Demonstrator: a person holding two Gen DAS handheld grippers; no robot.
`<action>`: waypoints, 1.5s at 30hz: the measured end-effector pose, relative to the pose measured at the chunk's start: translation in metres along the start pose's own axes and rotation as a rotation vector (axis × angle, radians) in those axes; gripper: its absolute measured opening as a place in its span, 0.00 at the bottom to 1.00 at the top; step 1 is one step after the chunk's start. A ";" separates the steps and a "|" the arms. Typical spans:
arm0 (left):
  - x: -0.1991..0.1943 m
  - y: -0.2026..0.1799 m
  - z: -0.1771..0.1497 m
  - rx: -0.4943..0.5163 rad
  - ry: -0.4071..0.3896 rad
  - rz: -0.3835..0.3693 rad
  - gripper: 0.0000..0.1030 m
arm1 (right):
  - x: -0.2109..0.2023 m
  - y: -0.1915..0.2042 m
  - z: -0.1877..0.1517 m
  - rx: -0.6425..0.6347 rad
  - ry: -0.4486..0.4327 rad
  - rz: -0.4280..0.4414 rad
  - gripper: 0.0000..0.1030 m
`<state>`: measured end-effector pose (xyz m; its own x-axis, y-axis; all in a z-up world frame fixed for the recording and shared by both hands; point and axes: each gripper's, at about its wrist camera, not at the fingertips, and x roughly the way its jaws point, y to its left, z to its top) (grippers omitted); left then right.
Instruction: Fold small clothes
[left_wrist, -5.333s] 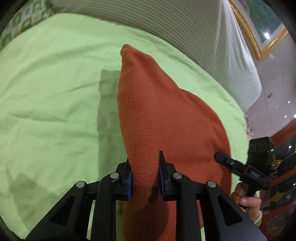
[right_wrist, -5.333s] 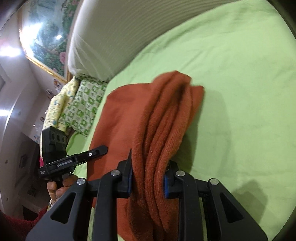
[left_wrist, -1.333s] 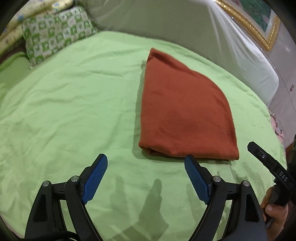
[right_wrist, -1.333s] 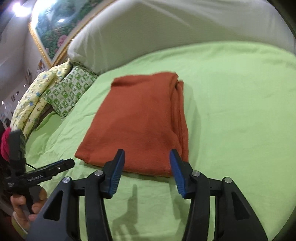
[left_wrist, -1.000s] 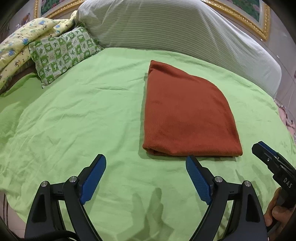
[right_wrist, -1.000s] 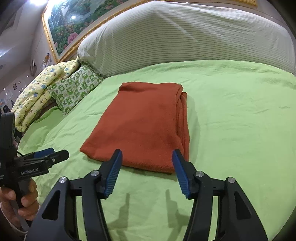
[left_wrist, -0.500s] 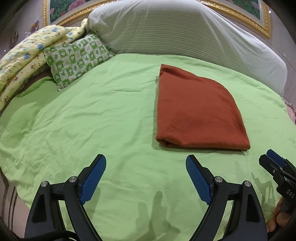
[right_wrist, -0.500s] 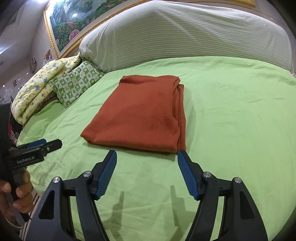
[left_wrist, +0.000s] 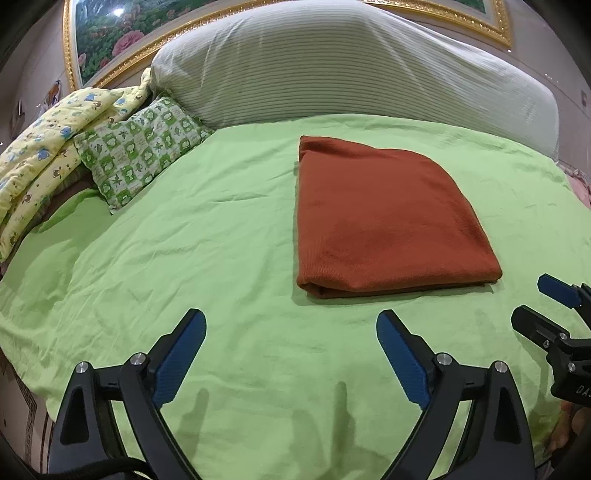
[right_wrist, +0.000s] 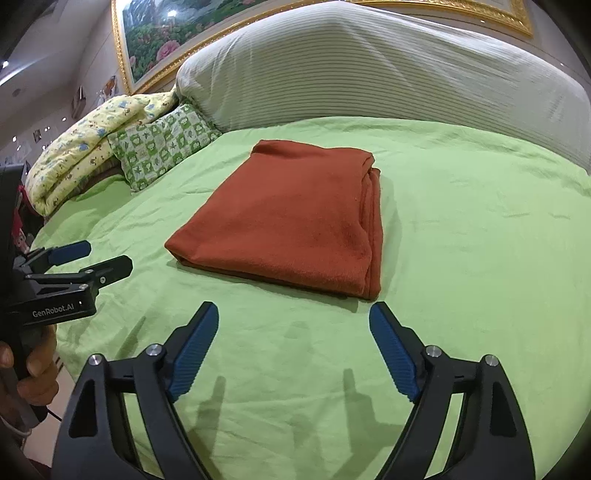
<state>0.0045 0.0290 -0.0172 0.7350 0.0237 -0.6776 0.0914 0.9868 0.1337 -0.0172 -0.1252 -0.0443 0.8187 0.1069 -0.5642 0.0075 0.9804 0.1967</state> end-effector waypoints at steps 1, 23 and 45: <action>0.003 0.001 0.002 0.001 0.004 -0.006 0.92 | 0.002 -0.001 0.001 -0.007 0.004 -0.002 0.83; 0.059 0.007 0.046 -0.010 -0.037 -0.076 0.92 | 0.055 -0.009 0.042 -0.026 0.003 -0.003 0.86; 0.060 0.002 0.041 -0.024 -0.019 -0.080 0.93 | 0.062 -0.008 0.044 -0.034 -0.014 0.010 0.86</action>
<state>0.0768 0.0255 -0.0281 0.7385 -0.0585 -0.6717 0.1347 0.9889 0.0620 0.0588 -0.1339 -0.0451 0.8268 0.1144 -0.5507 -0.0201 0.9845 0.1743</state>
